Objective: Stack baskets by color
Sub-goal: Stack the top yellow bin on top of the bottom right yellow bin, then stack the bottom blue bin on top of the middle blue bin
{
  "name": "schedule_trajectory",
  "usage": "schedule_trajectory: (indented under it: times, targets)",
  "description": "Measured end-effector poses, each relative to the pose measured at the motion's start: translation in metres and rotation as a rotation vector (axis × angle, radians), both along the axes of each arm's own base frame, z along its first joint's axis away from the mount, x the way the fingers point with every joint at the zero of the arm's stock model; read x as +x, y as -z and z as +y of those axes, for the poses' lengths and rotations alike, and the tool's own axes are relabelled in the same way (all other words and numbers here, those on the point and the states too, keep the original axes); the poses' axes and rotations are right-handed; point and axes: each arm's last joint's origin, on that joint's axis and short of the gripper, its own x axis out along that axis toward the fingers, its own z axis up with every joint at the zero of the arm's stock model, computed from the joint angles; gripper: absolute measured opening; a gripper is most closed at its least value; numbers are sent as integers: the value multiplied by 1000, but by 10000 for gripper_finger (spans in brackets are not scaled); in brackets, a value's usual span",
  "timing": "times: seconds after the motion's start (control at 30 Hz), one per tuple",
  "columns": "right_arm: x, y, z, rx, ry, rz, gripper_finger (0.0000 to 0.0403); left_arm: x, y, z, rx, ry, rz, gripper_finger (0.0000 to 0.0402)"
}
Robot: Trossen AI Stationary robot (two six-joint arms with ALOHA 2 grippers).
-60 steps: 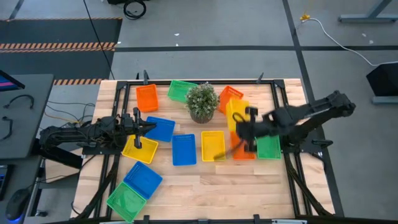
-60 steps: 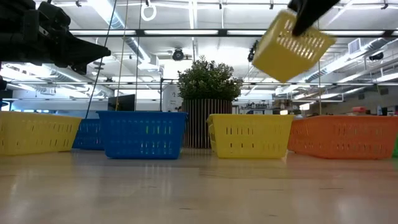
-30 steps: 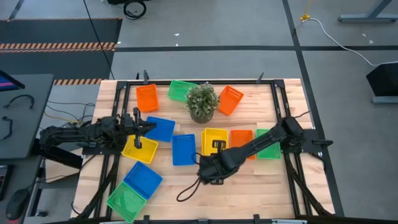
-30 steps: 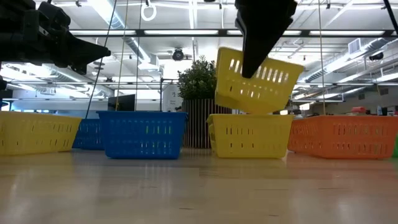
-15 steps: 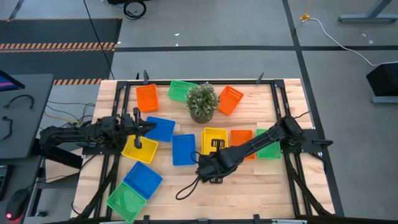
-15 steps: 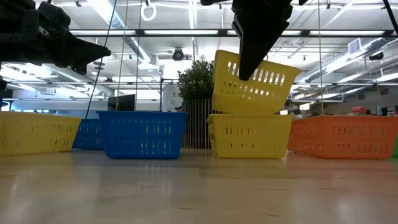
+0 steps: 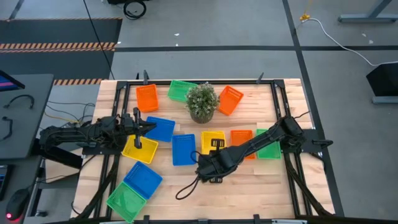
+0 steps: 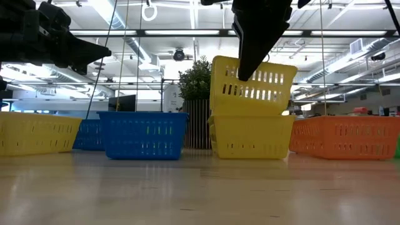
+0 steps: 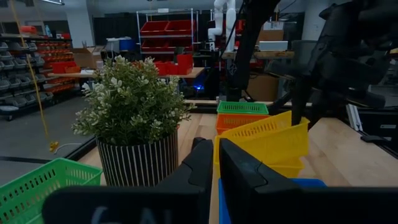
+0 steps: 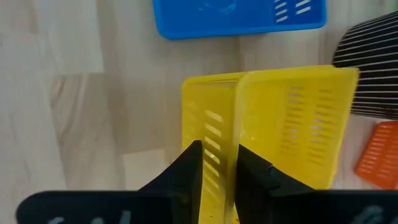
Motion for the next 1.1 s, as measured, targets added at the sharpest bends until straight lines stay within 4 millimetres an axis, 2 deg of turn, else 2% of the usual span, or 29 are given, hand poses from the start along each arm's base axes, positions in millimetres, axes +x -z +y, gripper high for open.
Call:
schedule_trajectory:
  times: [0.37,0.7,0.83,1.1]
  targets:
    - [1,0,-3,-89,-18,-29,78,0,0,0,0,0,0,40]
    - [-4,20,-5,-146,-72,19,81,0,0,0,0,0,1,33]
    - [-4,23,-4,-144,-88,28,102,0,0,0,0,-1,0,38]
    - [-5,18,2,-152,-140,29,176,0,0,0,0,0,0,36]
